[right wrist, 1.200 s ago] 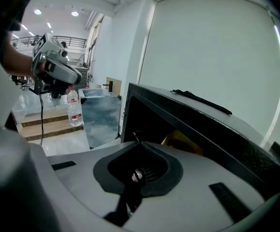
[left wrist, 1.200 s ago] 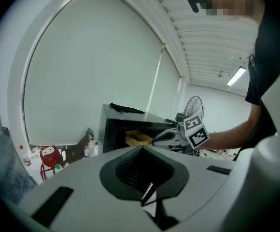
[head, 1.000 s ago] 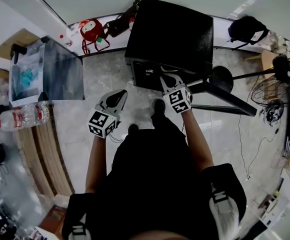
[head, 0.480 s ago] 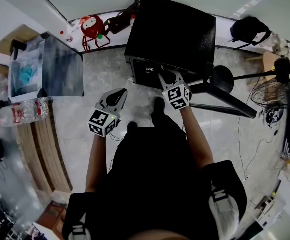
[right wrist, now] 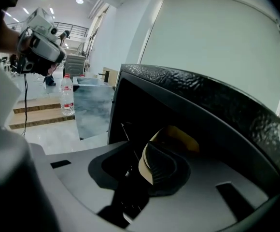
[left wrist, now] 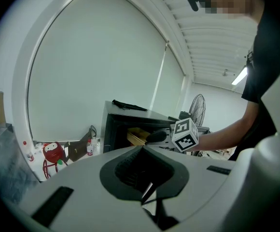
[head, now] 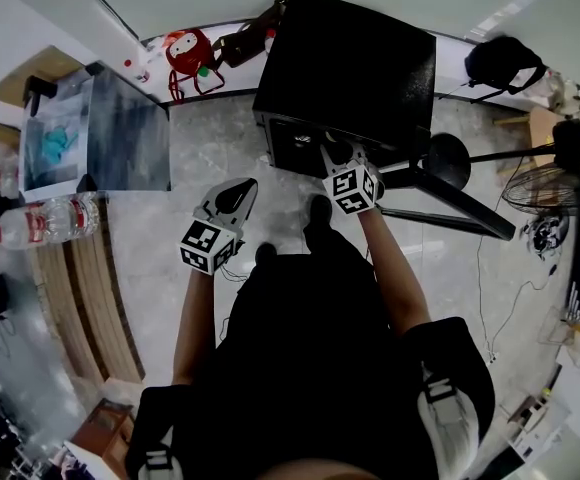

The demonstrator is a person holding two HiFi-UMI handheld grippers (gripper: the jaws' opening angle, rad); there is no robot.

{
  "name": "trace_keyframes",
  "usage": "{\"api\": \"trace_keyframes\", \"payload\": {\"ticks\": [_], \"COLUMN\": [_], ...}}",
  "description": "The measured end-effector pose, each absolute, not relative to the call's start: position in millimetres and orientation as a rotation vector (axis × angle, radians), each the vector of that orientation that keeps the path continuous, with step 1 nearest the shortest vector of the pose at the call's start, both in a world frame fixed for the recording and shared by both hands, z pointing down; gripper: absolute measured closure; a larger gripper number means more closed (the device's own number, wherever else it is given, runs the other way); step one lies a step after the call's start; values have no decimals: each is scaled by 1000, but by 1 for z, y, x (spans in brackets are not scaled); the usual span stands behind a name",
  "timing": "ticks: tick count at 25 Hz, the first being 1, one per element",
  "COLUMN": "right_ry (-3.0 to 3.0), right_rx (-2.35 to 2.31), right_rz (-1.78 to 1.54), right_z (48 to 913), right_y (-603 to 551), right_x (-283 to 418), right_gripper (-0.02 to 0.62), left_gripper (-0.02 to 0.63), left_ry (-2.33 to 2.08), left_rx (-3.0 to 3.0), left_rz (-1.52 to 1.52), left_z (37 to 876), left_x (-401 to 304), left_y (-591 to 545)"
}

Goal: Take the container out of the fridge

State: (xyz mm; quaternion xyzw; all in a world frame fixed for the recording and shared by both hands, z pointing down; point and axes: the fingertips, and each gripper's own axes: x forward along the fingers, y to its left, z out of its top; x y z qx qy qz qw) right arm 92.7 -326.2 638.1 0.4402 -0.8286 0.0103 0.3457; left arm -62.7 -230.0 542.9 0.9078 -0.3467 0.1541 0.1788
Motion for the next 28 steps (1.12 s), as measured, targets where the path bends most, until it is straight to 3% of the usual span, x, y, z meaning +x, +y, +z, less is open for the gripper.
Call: {"api": "trace_keyframes", "payload": {"ticks": [28], "right_ry": [-2030], "right_rx": [1017], "right_rz": [43], "right_z": [659], "right_y": [-338], "right_x": [99], "right_gripper": [557], "left_gripper": [591], "left_ry": [-1000], "left_rx": [2555], "left_rz": [434], "left_z": [541], "left_x": [-77], "left_y": [-232]}}
